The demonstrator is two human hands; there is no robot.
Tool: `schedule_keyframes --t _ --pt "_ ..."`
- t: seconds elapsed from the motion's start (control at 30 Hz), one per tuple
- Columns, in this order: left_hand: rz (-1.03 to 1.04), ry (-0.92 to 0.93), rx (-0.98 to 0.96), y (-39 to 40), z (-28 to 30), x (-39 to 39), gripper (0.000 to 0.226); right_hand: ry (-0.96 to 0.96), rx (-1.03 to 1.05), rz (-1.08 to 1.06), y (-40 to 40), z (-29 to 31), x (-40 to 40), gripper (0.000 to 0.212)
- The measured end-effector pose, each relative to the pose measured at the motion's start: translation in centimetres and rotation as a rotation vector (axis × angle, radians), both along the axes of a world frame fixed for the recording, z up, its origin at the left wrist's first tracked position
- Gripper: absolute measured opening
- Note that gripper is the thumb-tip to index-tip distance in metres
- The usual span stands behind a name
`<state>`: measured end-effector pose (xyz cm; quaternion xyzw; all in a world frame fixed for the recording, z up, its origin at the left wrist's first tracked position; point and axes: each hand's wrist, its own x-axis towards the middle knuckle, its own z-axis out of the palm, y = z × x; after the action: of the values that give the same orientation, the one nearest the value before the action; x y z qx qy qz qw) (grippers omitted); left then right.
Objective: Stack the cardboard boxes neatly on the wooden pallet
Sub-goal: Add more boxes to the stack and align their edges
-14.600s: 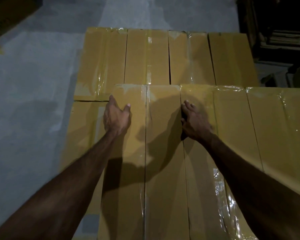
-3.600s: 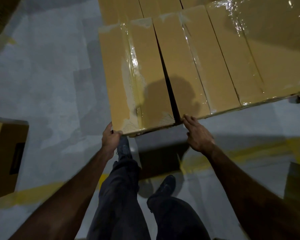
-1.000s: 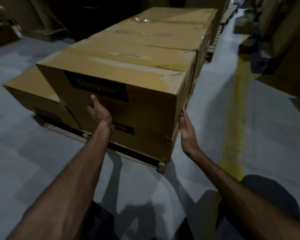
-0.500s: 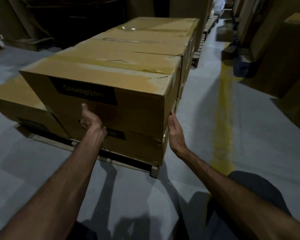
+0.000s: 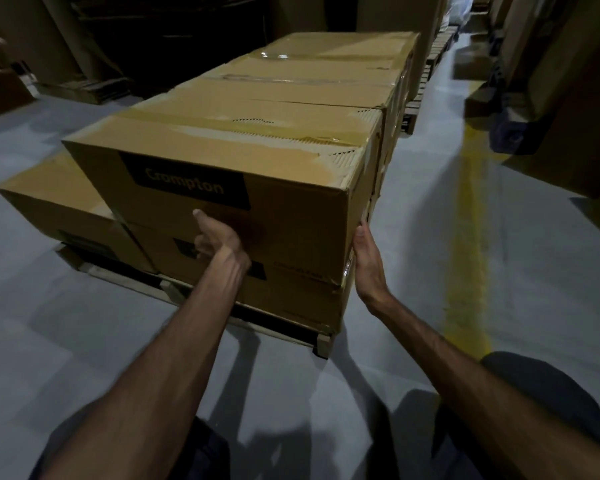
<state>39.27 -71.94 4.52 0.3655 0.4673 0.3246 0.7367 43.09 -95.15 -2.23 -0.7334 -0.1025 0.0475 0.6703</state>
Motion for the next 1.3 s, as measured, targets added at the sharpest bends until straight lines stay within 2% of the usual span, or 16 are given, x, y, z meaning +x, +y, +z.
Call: schedule_keyframes --t 0.17,0.3,0.5,0.6,0.7,0.87,0.97,1.07,1.2,1.3 --pt "0.006 0.022 0.010 -1.0 0.8 -0.1 0.080 -0.025 0.026 -0.006 0.0 0.7 -0.5 0.119" --pt "0.011 0.026 -0.005 -1.0 0.6 -0.1 0.082 -0.128 -0.023 0.020 -0.3 0.3 -0.4 0.110" --pt "-0.012 0.056 0.000 -1.0 0.2 0.2 0.078 -0.332 -0.166 0.100 -1.5 -0.7 -1.0 0.113" --pt "-0.027 0.052 -0.025 -0.9 0.1 0.3 0.068 -0.416 -0.288 0.152 -2.3 -1.1 -0.9 0.115" --pt "-0.030 0.045 -0.060 -0.7 -0.4 0.6 0.043 -0.458 -0.347 0.167 -2.7 -1.5 -0.9 0.116" --pt "0.014 0.026 -0.106 -0.9 -0.5 1.4 0.044 -0.500 -0.374 0.139 -3.0 -1.9 -0.7 0.108" --pt "0.013 0.018 -0.107 -1.3 -0.2 1.1 0.035 -0.511 -0.371 0.128 -2.9 -2.0 -0.6 0.104" --pt "0.005 0.027 -0.088 -1.2 -0.4 1.1 0.057 -0.523 -0.367 0.108 -2.8 -2.2 -0.7 0.102" --pt "0.025 0.031 -0.091 -0.7 -0.9 1.5 0.042 -0.532 -0.358 0.092 -2.6 -2.3 -0.9 0.101" --pt "0.019 0.039 -0.083 -0.5 -1.3 1.8 0.059 -0.541 -0.348 0.085 -2.6 -2.3 -0.8 0.099"
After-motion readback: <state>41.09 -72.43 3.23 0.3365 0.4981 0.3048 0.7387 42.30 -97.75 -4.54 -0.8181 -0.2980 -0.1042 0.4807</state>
